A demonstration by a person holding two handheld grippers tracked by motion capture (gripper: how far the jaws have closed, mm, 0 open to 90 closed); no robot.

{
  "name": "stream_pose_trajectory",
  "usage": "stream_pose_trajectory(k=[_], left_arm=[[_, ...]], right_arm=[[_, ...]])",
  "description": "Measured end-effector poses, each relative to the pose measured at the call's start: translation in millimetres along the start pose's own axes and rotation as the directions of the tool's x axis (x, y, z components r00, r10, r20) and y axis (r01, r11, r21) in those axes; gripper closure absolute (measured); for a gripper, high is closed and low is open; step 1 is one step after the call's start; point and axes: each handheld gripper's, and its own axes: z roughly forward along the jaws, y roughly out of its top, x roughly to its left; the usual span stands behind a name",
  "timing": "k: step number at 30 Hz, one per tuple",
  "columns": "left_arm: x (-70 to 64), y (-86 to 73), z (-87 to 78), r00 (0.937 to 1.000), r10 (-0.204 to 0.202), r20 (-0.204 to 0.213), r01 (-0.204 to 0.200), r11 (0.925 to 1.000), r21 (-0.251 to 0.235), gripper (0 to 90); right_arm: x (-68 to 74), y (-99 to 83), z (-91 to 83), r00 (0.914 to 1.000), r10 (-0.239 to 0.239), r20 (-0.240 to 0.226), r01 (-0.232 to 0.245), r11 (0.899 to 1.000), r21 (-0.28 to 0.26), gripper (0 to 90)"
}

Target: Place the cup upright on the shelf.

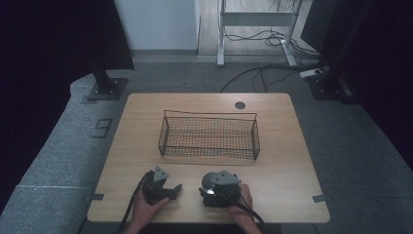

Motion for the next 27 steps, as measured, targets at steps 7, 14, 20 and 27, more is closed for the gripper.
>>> stream_pose_trajectory(k=[7,14,20,27], left_arm=[[-0.1,0.0,0.1,1.0,-0.001,0.0,0.001,1.0,-0.001,15.5],[0.0,0.0,0.0,1.0,0.0,0.0,0.0,1.0,0.0,15.5],[0.0,0.0,0.0,1.0,0.0,0.0,0.0,1.0,0.0,15.5],[0.0,0.0,0.0,1.0,0.001,0.0,-0.001,1.0,0.0,15.5]], right_arm=[[-1.5,0.7,-1.6,0.9998,0.007,0.02,-0.007,1.0,-0.012,13.0],[-2.2,3.5,-7.9,0.9999,0.007,0.009,-0.007,0.999,-0.033,13.1],[-0.3,7.9,-16.0,1.0,0.001,-0.001,-0.001,0.999,-0.054,13.1],[0.1,12.7,-26.0,0.9999,-0.005,-0.013,0.004,0.996,-0.085,13.1]])
